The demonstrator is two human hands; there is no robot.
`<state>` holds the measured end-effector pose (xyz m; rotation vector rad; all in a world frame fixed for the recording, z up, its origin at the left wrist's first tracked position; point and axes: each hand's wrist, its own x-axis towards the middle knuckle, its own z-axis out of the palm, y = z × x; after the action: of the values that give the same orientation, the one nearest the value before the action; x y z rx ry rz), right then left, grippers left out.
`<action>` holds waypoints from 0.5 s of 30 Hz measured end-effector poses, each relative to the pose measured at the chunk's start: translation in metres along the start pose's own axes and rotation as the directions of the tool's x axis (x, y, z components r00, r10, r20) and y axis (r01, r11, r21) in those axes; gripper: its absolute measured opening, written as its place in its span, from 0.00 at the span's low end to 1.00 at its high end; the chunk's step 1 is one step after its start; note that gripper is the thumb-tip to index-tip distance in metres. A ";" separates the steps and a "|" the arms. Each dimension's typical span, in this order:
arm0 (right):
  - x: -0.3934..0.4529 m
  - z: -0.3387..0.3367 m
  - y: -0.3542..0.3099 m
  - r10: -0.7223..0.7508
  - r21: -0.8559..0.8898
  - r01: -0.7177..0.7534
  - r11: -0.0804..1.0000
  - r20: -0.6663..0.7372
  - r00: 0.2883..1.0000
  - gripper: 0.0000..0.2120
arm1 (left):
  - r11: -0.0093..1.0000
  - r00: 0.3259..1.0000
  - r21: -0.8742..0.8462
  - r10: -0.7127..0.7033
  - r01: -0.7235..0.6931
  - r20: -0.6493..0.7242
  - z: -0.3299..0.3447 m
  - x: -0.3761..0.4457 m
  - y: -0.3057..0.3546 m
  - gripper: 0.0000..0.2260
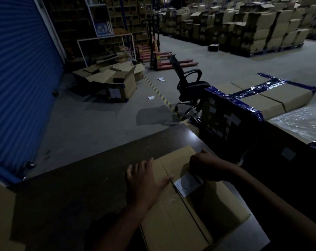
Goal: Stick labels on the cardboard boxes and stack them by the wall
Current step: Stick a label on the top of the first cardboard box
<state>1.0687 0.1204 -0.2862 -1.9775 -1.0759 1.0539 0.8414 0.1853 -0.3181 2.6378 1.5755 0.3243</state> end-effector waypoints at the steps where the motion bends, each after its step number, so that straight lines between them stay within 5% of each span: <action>1: -0.001 0.001 0.001 -0.054 -0.135 0.051 0.990 -0.024 0.998 0.03 | 1.000 1.000 0.000 0.001 -0.001 0.000 -0.001 0.000 0.001 0.48; 4: -0.013 0.009 -0.007 -0.263 -0.665 0.173 0.727 -0.037 0.964 0.23 | 1.000 1.000 0.008 0.000 0.000 -0.010 -0.002 -0.001 0.001 0.48; 6: -0.021 0.018 -0.007 -0.390 -0.785 0.214 0.581 -0.038 0.920 0.28 | 1.000 1.000 0.005 -0.001 0.002 -0.011 0.000 -0.002 0.000 0.49; 8: -0.021 0.026 0.001 -0.411 -0.788 0.201 0.582 -0.072 0.909 0.32 | 1.000 1.000 -0.002 -0.008 0.008 -0.005 0.000 -0.001 0.000 0.49; 15: -0.024 0.036 0.005 -0.397 -0.722 0.120 0.682 -0.227 0.889 0.16 | 1.000 1.000 -0.018 -0.005 0.006 0.010 -0.001 -0.001 0.003 0.43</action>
<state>1.0313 0.1022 -0.2986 -2.3409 -1.6323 0.0622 0.8432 0.1833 -0.3169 2.6174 1.5693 0.3235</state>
